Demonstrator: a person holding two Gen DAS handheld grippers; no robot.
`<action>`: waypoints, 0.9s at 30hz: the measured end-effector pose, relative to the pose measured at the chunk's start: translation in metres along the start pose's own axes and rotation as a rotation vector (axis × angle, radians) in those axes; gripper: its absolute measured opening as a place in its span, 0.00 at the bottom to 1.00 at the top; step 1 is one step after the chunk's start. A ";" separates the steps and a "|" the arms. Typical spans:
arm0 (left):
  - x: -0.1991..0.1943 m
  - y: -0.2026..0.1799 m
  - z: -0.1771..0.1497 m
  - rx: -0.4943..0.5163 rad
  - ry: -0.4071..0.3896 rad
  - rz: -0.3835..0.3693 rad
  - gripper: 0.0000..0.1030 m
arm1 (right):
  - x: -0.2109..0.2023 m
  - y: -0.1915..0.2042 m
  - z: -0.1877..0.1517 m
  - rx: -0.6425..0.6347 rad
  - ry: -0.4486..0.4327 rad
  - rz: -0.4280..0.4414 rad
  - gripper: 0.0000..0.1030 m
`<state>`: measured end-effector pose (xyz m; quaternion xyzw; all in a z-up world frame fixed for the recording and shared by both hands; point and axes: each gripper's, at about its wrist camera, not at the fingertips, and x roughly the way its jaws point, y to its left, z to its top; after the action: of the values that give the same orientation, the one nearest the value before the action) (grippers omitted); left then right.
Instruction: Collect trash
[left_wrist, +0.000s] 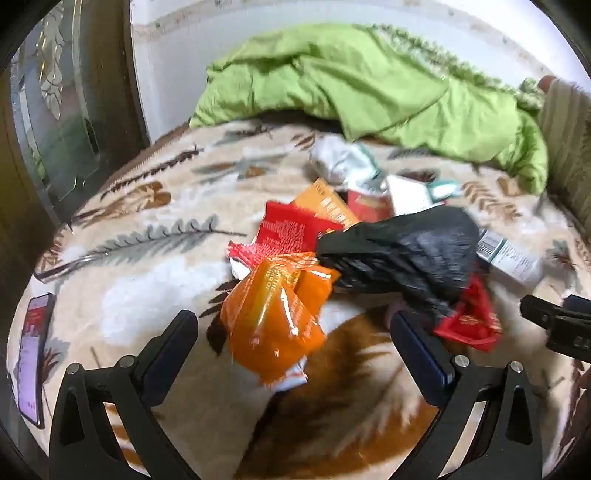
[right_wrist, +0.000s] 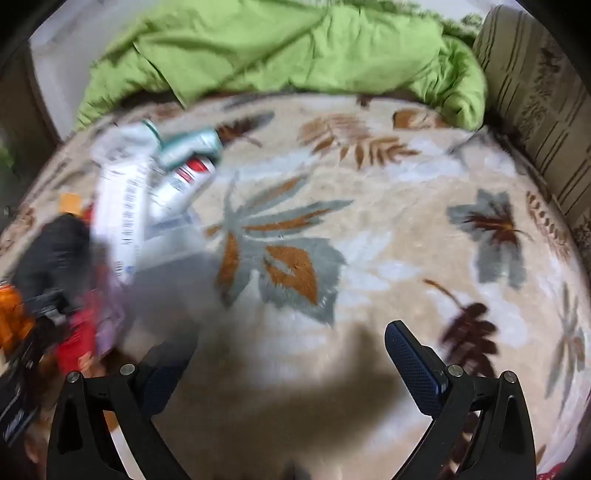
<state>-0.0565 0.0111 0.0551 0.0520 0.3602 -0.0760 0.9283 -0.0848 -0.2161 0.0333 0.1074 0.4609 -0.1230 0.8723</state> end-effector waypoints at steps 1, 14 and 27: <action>-0.001 -0.003 0.001 0.007 -0.009 0.005 1.00 | -0.016 -0.003 -0.006 0.003 -0.038 0.001 0.99; -0.114 0.004 -0.044 0.027 -0.208 -0.064 1.00 | -0.157 -0.011 -0.073 -0.051 -0.392 0.046 0.99; -0.134 0.025 -0.071 -0.042 -0.255 -0.017 1.00 | -0.185 -0.009 -0.115 -0.052 -0.489 0.017 0.99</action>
<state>-0.1963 0.0604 0.0943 0.0194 0.2412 -0.0821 0.9668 -0.2785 -0.1689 0.1229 0.0560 0.2383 -0.1262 0.9613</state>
